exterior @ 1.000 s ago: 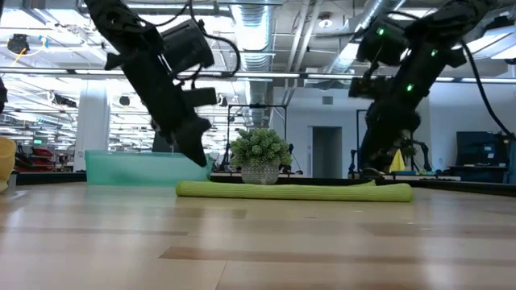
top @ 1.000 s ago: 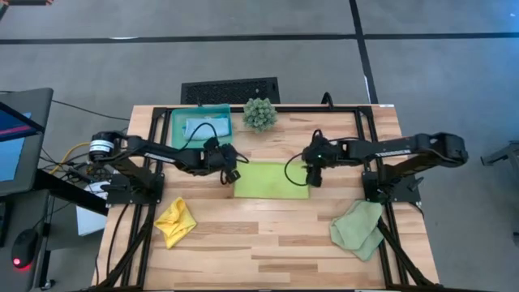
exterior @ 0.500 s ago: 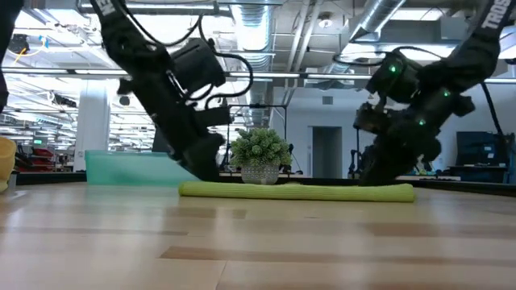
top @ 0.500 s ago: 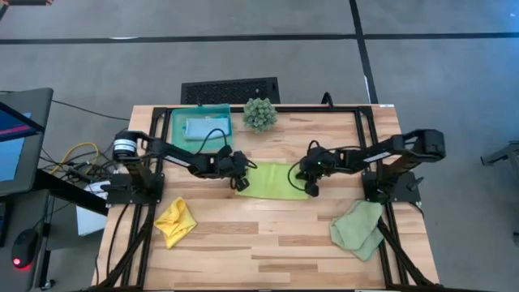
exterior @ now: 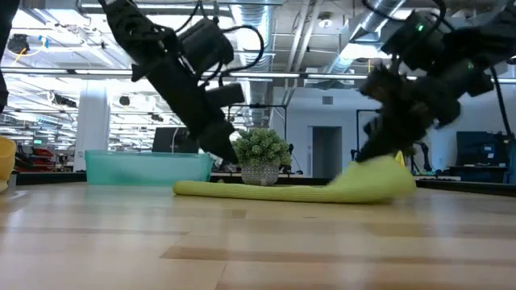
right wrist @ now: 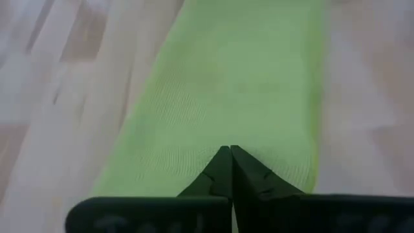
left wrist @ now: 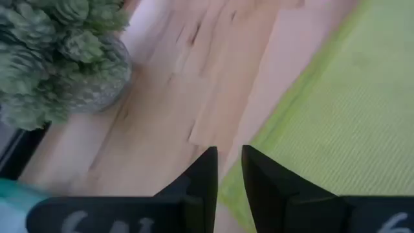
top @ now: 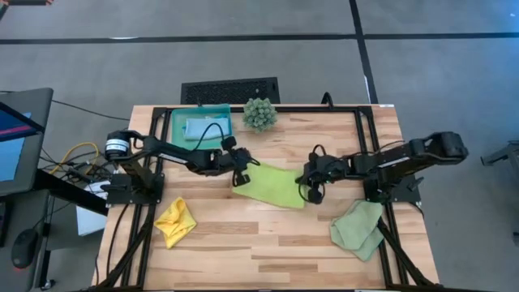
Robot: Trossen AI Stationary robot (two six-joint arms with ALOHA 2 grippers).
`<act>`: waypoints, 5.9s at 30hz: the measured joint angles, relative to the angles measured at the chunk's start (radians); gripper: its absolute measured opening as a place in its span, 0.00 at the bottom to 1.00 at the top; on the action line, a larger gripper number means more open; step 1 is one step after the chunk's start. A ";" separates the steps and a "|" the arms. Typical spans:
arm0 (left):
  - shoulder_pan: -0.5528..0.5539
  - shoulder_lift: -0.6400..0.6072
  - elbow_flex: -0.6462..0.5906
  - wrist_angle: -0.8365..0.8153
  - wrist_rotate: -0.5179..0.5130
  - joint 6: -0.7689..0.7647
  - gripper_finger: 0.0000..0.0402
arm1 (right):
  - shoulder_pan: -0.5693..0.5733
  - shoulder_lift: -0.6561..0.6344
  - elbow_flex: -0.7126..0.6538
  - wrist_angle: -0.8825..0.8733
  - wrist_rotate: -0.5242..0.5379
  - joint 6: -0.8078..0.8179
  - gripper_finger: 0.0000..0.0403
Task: Fold microfiber towels
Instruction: Fold the light green microfiber cloth
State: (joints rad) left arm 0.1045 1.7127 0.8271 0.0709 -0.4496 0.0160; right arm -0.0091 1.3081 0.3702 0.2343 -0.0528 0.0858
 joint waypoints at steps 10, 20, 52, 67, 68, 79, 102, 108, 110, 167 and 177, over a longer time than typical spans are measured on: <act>-0.068 0.002 -0.027 -0.111 0.177 -0.215 0.16 | -0.045 0.093 0.000 -0.021 0.026 0.011 0.04; -0.075 0.062 -0.040 -0.072 -0.090 -0.140 0.16 | 0.066 0.178 0.003 0.012 -0.106 0.081 0.04; -0.042 0.059 -0.040 -0.080 -0.163 -0.095 0.16 | 0.041 -0.043 0.001 -0.094 -0.323 0.109 0.47; -0.025 0.059 -0.040 -0.072 -0.085 -0.108 0.16 | 0.005 -0.058 0.002 -0.268 0.037 0.170 0.35; -0.025 0.059 -0.040 -0.072 -0.078 -0.112 0.16 | -0.005 -0.057 0.002 -0.283 0.036 0.188 0.34; -0.025 0.059 -0.040 -0.050 -0.053 -0.120 0.16 | -0.020 0.037 0.004 -0.228 0.029 0.194 0.27; -0.042 0.059 -0.090 0.017 -0.140 -0.129 0.16 | 0.288 -0.156 0.002 -0.265 -0.032 0.530 0.03; -0.091 0.059 -0.071 0.015 -0.195 -0.078 0.16 | 0.339 -0.169 0.052 -0.244 0.003 0.536 0.01; -0.112 0.059 -0.058 0.013 -0.180 -0.057 0.16 | 0.344 -0.177 0.077 -0.234 0.003 0.529 0.02; -0.228 0.117 0.115 -0.248 0.070 0.104 0.16 | 0.326 -0.119 0.092 -0.472 0.159 0.661 0.34; -0.188 0.157 0.119 -0.187 -0.003 0.164 0.16 | 0.330 0.091 0.097 -0.418 0.168 0.671 0.26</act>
State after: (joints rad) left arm -0.0834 1.8693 0.9459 -0.1165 -0.4530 0.1799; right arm 0.3211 1.3987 0.4669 -0.1833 0.1151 0.7568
